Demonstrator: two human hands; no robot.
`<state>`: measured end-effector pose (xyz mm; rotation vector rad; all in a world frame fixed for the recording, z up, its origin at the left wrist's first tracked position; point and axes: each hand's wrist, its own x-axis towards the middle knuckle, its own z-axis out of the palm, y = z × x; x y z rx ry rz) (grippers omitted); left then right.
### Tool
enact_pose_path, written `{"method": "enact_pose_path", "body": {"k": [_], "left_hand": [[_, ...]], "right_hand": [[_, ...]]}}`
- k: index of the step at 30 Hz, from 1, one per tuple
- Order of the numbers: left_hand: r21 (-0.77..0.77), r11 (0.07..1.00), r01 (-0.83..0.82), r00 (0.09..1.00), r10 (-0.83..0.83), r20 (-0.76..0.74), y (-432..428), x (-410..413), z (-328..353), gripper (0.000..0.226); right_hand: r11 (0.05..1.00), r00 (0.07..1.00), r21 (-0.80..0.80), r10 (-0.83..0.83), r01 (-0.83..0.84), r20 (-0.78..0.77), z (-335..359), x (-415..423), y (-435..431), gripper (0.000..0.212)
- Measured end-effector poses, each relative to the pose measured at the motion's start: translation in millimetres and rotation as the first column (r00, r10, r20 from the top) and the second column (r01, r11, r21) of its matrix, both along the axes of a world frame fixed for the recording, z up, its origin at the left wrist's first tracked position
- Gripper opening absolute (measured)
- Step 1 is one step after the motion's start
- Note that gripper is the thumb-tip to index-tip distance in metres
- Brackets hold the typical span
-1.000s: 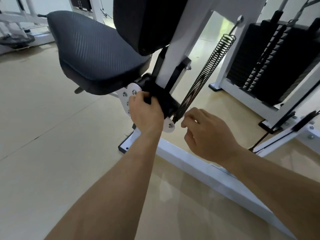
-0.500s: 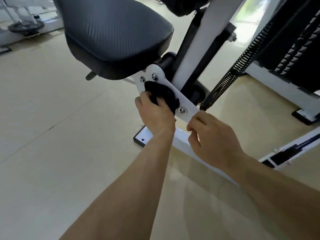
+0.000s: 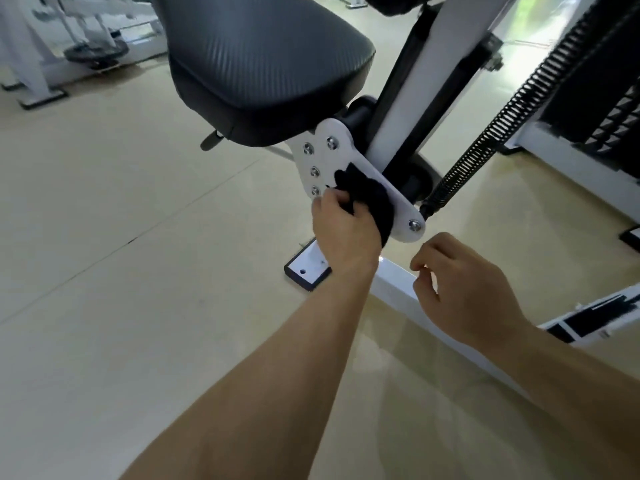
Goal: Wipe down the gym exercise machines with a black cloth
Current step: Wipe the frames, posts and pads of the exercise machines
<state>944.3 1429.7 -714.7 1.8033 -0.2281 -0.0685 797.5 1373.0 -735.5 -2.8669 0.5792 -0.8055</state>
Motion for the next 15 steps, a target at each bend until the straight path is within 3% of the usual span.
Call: {"method": "enact_pose_path", "body": {"k": [3,10,13,15], "left_hand": [[-0.055,0.997,0.058,0.998,-0.058,0.001,-1,-12,1,0.014],[-0.037,0.990,0.134,0.973,-0.125,0.193,0,-40,-14,0.017],[-0.044,0.994,0.100,0.984,-0.093,0.153,-4,-46,-20,0.016],[-0.020,0.996,0.085,0.996,-0.084,0.039,-7,-51,-21,0.012]], "right_hand": [[1.000,1.000,-0.009,0.002,-0.002,-0.009,6,0,1,0.012],[1.000,0.999,0.006,-0.019,0.019,-0.031,-2,-22,-5,0.016],[1.000,0.998,0.022,-0.015,0.016,-0.056,-6,-24,-8,0.016],[0.999,0.999,0.031,-0.020,0.021,-0.047,-6,-21,-6,0.013]]}}
